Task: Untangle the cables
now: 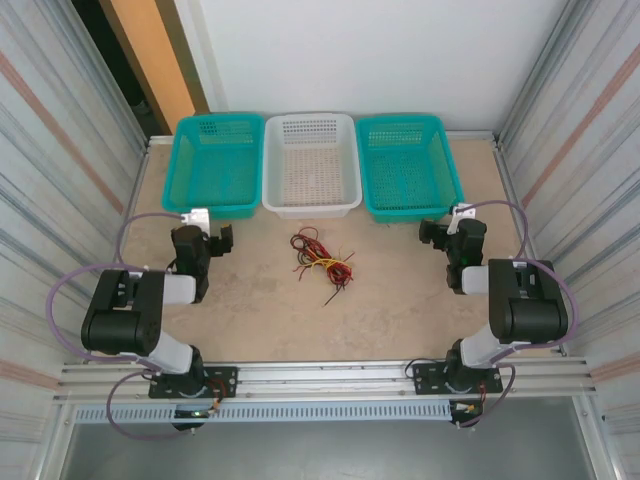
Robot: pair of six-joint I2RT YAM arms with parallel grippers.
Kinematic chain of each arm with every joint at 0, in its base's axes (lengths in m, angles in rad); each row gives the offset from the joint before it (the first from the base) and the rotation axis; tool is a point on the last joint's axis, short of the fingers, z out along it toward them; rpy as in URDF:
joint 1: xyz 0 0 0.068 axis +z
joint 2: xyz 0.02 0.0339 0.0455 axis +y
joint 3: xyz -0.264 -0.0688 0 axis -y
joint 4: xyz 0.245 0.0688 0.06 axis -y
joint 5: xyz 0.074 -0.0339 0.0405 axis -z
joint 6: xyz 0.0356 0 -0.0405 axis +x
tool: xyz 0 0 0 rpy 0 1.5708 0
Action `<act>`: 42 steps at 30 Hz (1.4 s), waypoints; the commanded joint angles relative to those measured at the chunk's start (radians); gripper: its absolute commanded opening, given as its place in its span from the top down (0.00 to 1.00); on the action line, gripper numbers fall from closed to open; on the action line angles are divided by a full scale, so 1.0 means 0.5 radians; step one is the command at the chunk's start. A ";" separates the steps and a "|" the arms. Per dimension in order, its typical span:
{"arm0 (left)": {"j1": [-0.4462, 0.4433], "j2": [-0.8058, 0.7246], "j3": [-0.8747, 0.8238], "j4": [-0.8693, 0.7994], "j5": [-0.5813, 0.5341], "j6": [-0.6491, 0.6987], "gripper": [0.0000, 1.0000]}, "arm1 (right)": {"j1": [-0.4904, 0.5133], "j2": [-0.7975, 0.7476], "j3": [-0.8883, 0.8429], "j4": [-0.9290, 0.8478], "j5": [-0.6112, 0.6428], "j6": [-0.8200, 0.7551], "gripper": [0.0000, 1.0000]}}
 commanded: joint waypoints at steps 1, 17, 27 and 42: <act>-0.007 0.006 0.037 0.044 -0.026 0.013 0.01 | 0.008 -0.010 0.012 0.007 -0.013 0.029 0.01; -0.004 0.000 0.029 0.053 -0.023 0.013 0.02 | 0.005 -0.012 0.011 0.012 -0.016 0.029 0.01; -0.114 -0.099 -0.061 0.177 -0.130 0.124 0.03 | 0.113 -0.396 -0.091 -0.132 0.343 0.062 0.01; -0.762 -1.167 0.855 -2.303 -0.221 -1.128 0.06 | 0.283 -1.502 0.347 -2.387 0.618 1.374 0.01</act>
